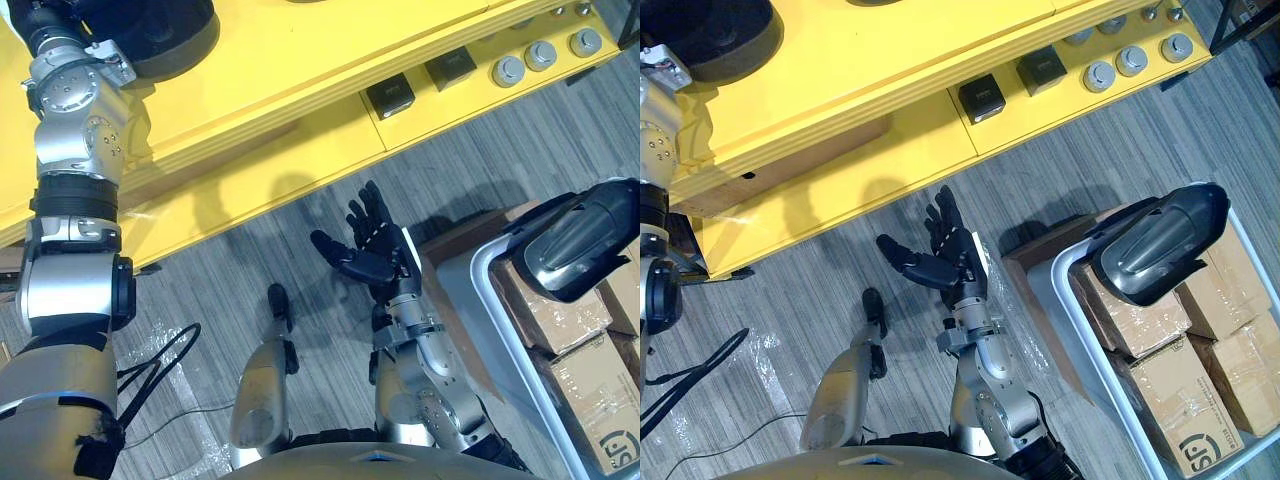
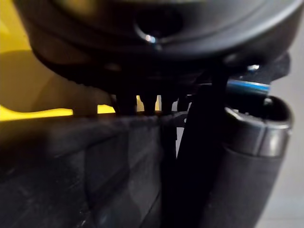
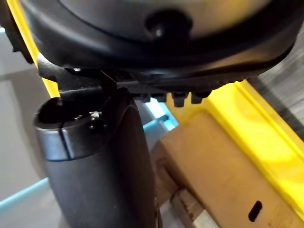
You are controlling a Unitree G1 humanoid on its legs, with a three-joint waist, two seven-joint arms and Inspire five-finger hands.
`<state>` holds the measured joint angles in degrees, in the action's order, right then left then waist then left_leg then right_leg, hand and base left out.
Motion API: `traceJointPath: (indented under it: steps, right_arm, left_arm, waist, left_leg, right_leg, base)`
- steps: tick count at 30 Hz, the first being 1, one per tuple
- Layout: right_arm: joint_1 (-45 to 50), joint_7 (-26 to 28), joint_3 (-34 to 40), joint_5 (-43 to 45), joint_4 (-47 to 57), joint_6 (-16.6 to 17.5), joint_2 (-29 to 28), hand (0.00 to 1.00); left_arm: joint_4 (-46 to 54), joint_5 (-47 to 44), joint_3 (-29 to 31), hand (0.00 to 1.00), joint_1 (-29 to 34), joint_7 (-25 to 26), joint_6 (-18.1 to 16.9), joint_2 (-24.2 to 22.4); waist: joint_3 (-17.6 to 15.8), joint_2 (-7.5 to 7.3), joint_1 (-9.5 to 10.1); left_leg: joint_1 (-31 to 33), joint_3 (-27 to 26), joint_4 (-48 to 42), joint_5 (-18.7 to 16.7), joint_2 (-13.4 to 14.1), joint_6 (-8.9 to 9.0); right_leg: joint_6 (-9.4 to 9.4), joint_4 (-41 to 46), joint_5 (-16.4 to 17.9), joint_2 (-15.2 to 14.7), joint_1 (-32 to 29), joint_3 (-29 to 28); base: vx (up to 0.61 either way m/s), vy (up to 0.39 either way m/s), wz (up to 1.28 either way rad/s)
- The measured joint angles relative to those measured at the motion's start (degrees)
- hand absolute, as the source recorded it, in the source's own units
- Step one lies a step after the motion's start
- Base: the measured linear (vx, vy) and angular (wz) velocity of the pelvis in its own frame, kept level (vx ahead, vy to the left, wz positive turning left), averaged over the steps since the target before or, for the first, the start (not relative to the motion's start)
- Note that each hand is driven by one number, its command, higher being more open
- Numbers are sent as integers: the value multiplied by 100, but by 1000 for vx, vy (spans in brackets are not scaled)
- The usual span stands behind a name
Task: Walk over and take three plastic housings, then place them on the shelf
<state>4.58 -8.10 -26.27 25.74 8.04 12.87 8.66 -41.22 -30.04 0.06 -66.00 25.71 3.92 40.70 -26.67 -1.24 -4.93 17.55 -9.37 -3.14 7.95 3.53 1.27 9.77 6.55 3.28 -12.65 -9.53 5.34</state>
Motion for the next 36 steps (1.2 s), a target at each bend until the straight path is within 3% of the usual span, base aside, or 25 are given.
traceJointPath:
  steps: [6,14,19,22,24,29,32,34,36]
  right_arm:
    - [6,-41,-27,1,-71,4,12,100]
    - [227,-203,-46,-3,-70,27,77,100]
    - [277,-185,19,-2,-70,46,76,100]
    - [236,-106,144,-6,-71,120,73,100]
    - [212,-75,208,-8,-92,256,64,100]
    - [267,15,437,-100,-165,485,41,100]
    - [448,33,724,-260,-166,543,35,100]
    - [604,33,1001,-516,-172,556,32,100]
    - [623,34,1174,-532,-174,556,23,100]
  left_arm:
    - [-240,171,0,100,-165,-193,244,174]
    - [-573,62,12,100,-162,-434,141,389]
    - [-521,-475,29,100,-146,-550,-572,515]
    - [-11,-867,261,100,36,-645,-1074,529]
    - [513,-980,496,100,503,-771,-1444,527]
    - [1572,-974,1188,100,1935,-975,-1928,173]
    - [2415,-970,1617,100,3096,-1042,-2408,-370]
    - [3057,-847,1898,100,4066,-1065,-2775,-1032]
    - [3676,-731,2000,100,4830,-1070,-2915,-1543]
  waist:
    - [-25,29,24]
    - [-70,102,140]
    - [-52,106,137]
    - [-32,137,130]
    - [139,157,68]
    - [825,199,2]
    - [1126,209,16]
    - [1403,296,49]
    - [1442,306,102]
  left_leg:
    - [-47,39,151,156,3,6]
    - [-485,64,556,303,-25,91]
    - [-847,89,677,337,-77,102]
    - [-1141,87,772,336,-115,102]
    - [-1299,87,781,298,-110,129]
    - [-1422,97,782,273,-103,128]
    - [-1619,138,783,243,-76,144]
    - [-1644,181,783,175,-34,184]
    - [-1730,195,785,130,9,217]
  right_leg:
    - [-42,271,54,5,-130,20]
    - [-51,809,312,-24,-110,24]
    - [-33,830,390,-70,214,81]
    - [-13,764,423,-107,500,110]
    - [-9,596,420,-97,754,174]
    - [8,377,400,-37,984,299]
    - [7,223,398,0,1284,417]
    - [-14,143,385,42,1362,479]
    - [-35,59,369,85,1486,513]
  base:
    - [-49,12,2]
    - [-38,-3,3]
    - [33,-17,4]
    - [52,-10,0]
    - [62,-19,2]
    - [65,-36,4]
    - [37,-48,7]
    - [-4,-21,5]
    - [-44,-5,2]
